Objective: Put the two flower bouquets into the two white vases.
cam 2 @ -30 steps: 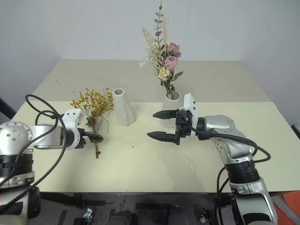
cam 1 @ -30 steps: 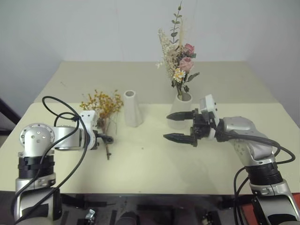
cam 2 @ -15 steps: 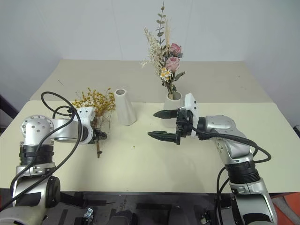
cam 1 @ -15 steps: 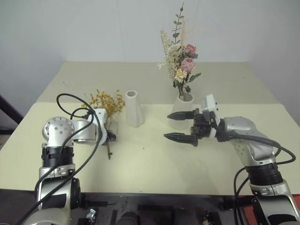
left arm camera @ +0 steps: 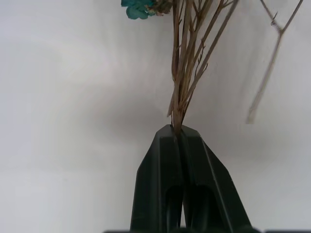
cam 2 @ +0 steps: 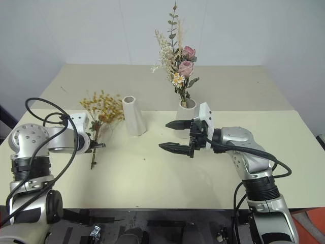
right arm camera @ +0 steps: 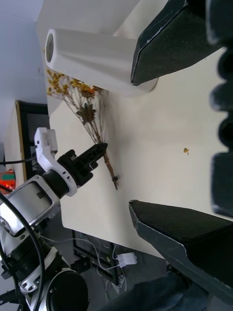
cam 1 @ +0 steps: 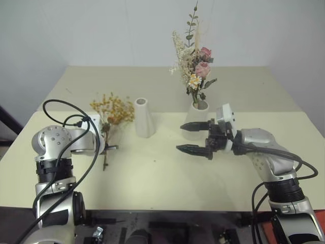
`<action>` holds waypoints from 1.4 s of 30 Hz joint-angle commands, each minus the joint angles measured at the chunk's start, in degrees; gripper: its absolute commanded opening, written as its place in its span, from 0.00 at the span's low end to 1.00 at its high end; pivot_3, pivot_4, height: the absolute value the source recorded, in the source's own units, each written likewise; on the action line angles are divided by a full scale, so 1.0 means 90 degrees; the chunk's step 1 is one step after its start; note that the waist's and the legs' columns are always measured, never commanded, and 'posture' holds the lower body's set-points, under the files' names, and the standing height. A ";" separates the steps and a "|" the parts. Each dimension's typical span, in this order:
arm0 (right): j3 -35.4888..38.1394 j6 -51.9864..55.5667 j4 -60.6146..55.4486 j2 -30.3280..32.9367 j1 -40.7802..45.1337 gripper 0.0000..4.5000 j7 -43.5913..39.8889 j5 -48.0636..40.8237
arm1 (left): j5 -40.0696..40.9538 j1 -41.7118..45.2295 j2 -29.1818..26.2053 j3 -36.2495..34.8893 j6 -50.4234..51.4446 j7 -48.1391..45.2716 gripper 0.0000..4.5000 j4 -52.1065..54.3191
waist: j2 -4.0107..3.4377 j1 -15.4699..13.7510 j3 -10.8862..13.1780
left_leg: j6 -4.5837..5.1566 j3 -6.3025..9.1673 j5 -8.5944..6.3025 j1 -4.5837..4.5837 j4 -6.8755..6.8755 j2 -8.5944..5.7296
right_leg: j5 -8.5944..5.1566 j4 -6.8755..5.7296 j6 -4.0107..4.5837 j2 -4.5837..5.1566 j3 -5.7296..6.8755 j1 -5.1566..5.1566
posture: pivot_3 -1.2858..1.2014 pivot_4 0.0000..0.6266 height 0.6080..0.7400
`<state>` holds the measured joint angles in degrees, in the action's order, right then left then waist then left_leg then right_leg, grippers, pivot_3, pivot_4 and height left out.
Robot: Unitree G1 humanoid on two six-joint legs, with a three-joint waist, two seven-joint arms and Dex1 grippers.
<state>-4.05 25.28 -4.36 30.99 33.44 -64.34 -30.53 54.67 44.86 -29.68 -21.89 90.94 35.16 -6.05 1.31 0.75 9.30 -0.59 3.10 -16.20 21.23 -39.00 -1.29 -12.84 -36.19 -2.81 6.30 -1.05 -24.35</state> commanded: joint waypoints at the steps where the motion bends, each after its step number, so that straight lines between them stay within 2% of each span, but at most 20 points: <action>1: 0.0161 -0.0044 -0.0182 -0.0047 0.0085 1.00 0.0092 -0.0081 | -0.0547 0.0066 -0.0165 -0.0230 -0.1009 -0.0518 0.00 0.0812 | 0.0000 0.0002 0.0000 | 0.0000 0.0000 0.0000 0.0000 0.0001 0.0000 | 0.0000 0.0000 0.0000 0.0000 0.0000 0.0000 | 0.52 0.24 1.00; 6: 0.0150 -0.0057 -0.0159 -0.0212 0.0147 1.00 0.0319 -0.0042 | -0.1094 -0.0008 -0.0414 -0.0211 -0.2682 -0.1902 0.00 0.1370 | 0.0000 0.0004 0.0000 | -0.0003 -0.0003 0.0002 0.0001 0.0005 0.0002 | 0.0000 0.0005 0.0000 0.0000 0.0000 -0.0002 | 0.52 0.24 1.00; 10: 0.0111 -0.0027 -0.0186 -0.0376 0.0184 1.00 0.0527 -0.0020 | -0.1455 -0.0063 -0.0609 -0.0011 -0.4203 -0.3481 0.00 0.1526 | 0.0000 0.0005 0.0000 | -0.0003 -0.0006 0.0001 0.0001 0.0004 0.0002 | 0.0000 0.0007 0.0000 0.0000 0.0001 -0.0001 | 0.52 0.24 1.00; 18: 0.0040 0.0036 -0.0248 -0.0706 0.0320 1.00 0.1396 0.0333 | -0.1727 0.0288 -0.0750 0.0279 -0.5878 -0.5966 0.00 0.0969 | 0.0000 0.0009 0.0000 | 0.0010 -0.0016 -0.0006 0.0004 0.0004 0.0002 | 0.0000 0.0007 0.0000 -0.0001 0.0005 0.0000 | 0.52 0.24 1.00; 23: 0.0124 0.0192 -0.0428 -0.0834 0.0368 1.00 0.2054 0.0542 | -0.1673 0.0810 -0.0714 0.0412 -0.6352 -0.7170 0.00 0.0181 | 0.0000 0.0018 0.0000 | 0.0031 -0.0022 -0.0016 0.0007 0.0002 0.0002 | 0.0000 0.0005 0.0000 -0.0003 0.0011 0.0000 | 0.52 0.24 1.00; 28: 0.0122 0.0281 -0.0625 -0.0842 0.0356 1.00 0.2301 0.0557 | -0.1594 0.1326 -0.0530 0.0478 -0.6474 -0.7985 0.00 -0.0681 | 0.0000 0.0034 0.0000 | 0.0037 -0.0023 -0.0019 0.0007 0.0002 0.0003 | 0.0000 -0.0002 0.0000 -0.0005 0.0015 0.0003 | 0.52 0.24 1.00; 42: 0.0082 0.0651 -0.1126 -0.0791 0.0405 1.00 0.2826 0.0594 | -0.2146 0.2070 -0.0070 0.0868 -0.6979 -0.9132 0.00 -0.2435 | 0.0001 0.0081 0.0001 | 0.0044 -0.0031 -0.0020 0.0010 0.0000 0.0003 | 0.0000 -0.0012 -0.0001 -0.0008 0.0025 0.0006 | 0.52 0.24 1.00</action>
<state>-3.92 30.38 -11.59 23.26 35.57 -39.57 -24.99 35.86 61.26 -30.32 -14.05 29.95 -45.53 -28.11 1.32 1.48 9.31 -0.19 2.82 -16.38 21.32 -39.00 -1.26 -12.84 -36.31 -2.82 6.23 -0.83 -24.30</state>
